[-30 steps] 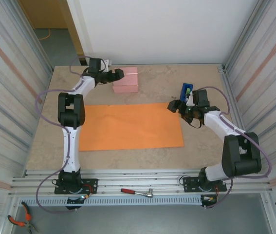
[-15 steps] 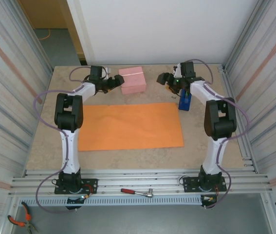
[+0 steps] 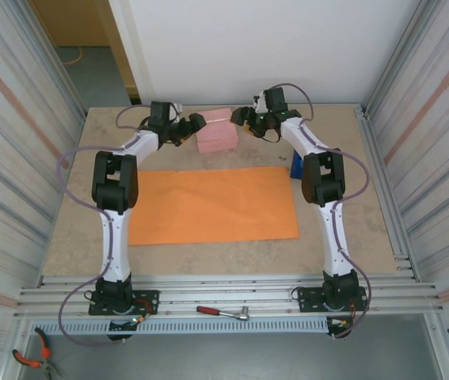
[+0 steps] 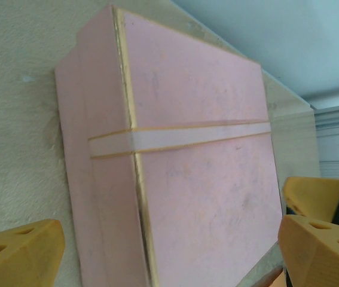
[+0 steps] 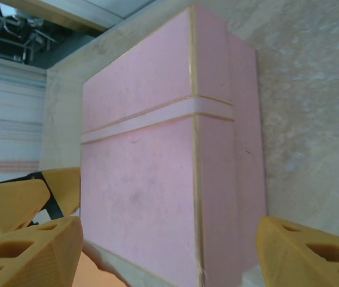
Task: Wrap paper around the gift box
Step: Pick up the gift box from the top-center of the table.
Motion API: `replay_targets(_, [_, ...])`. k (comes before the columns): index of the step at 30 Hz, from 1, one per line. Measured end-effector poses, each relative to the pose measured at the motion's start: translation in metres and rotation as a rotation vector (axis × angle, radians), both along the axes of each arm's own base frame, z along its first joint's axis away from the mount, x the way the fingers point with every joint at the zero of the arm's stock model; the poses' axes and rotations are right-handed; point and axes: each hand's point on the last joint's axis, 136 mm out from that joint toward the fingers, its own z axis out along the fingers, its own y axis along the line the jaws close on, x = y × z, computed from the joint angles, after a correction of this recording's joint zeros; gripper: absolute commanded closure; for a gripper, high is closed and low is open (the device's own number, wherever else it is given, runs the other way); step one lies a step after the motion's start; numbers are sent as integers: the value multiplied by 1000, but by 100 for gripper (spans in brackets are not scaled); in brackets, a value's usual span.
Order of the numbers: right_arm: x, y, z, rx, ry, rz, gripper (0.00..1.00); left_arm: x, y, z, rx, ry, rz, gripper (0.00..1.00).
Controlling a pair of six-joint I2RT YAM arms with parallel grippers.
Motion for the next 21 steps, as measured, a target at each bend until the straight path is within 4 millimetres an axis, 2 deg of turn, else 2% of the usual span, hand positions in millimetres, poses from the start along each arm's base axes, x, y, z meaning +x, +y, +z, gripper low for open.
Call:
replay_targets(4, [1,12,-16,-4,27,13,27,5,-4,-8,-2,8,-3,9])
replay_targets(7, [0,14,-30,-6,59,11,30,6,-7,-19,1,30,-6,15])
replay_targets(10, [-2,14,-43,-5,94,6,37,7,-12,-29,-1,49,-17,21])
replay_targets(14, [-1,16,-40,22,107,9,54,6,-16,-31,-10,55,-26,30])
replay_targets(17, [-1,15,-39,27,109,9,60,7,-16,-30,-10,52,-27,38])
replay_targets(21, [-2,15,-39,31,104,9,62,8,-16,-29,-6,42,-32,40])
